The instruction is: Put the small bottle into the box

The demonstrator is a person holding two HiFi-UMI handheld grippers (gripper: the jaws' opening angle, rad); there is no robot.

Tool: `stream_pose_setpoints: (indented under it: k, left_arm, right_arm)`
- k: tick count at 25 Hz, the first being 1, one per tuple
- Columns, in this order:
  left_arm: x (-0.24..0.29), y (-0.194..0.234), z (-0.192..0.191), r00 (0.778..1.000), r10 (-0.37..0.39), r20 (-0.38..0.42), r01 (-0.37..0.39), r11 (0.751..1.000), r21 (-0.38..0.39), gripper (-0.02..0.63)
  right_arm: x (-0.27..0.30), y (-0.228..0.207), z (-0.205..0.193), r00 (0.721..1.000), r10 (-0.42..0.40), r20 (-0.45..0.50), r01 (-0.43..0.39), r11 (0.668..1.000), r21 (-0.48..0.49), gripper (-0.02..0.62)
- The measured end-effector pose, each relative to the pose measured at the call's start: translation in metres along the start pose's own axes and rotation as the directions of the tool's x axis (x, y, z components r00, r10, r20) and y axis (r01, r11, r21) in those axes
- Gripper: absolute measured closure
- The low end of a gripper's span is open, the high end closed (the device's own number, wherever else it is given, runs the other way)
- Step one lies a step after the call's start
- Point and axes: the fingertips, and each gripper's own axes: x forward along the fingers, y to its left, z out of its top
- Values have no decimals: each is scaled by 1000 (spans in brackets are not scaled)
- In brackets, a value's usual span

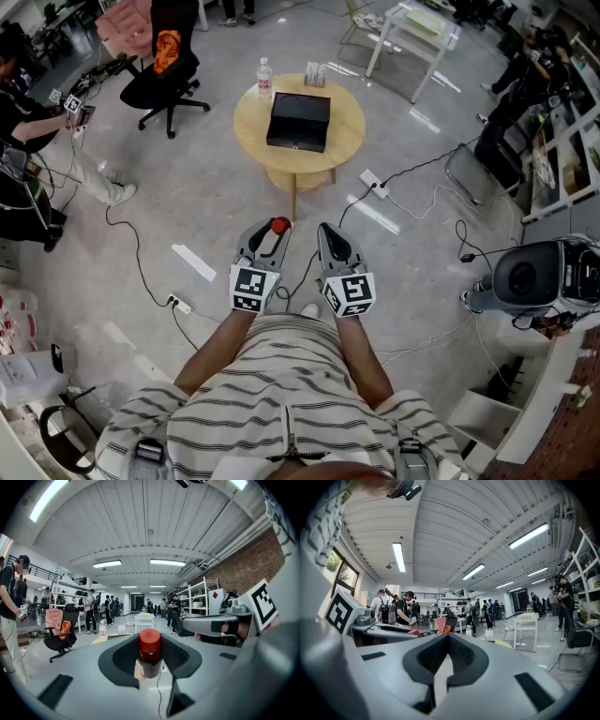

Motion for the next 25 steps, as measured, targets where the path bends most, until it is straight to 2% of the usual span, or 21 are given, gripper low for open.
stream_pose_setpoints:
  k: [19,25]
  left_arm:
    - [16,-26,-6,999,39,-21,-39,999,-33,457]
    - [27,-41,0,998,58,-16,-59,998,-16,457]
  right_arm:
    - [-14,-28,0,999,44,21,-44,999,-1,586]
    - [-16,-44,2,997,68,36,-68,998,2,586]
